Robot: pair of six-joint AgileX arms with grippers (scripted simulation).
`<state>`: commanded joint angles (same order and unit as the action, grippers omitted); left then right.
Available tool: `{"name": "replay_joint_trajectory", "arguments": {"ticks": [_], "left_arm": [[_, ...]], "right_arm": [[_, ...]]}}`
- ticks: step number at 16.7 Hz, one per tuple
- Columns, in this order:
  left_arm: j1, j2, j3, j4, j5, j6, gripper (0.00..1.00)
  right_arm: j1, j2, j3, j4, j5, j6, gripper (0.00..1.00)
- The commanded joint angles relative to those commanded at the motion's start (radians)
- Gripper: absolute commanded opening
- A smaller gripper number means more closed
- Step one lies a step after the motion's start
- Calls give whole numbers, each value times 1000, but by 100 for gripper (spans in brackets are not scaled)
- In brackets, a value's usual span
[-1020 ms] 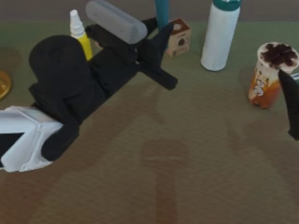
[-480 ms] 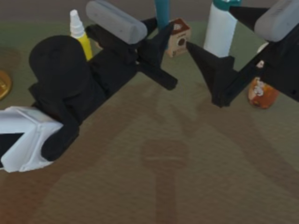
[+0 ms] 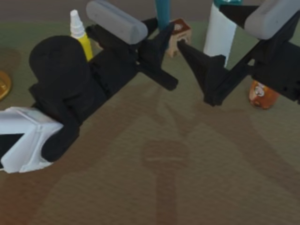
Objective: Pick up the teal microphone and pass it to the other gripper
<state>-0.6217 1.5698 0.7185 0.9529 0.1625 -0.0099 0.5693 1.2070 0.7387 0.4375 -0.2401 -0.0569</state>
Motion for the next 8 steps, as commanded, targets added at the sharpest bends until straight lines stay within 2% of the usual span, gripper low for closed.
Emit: {"name": "replay_joint_trajectory", "arguments": {"ticks": [3,8], "left_arm": [[0,0,0,0,0,0,0],[0,0,0,0,0,0,0]], "right_arm": [[17,72,64,18,13,1,100],[56,324,251,68,56,2,100]]}}
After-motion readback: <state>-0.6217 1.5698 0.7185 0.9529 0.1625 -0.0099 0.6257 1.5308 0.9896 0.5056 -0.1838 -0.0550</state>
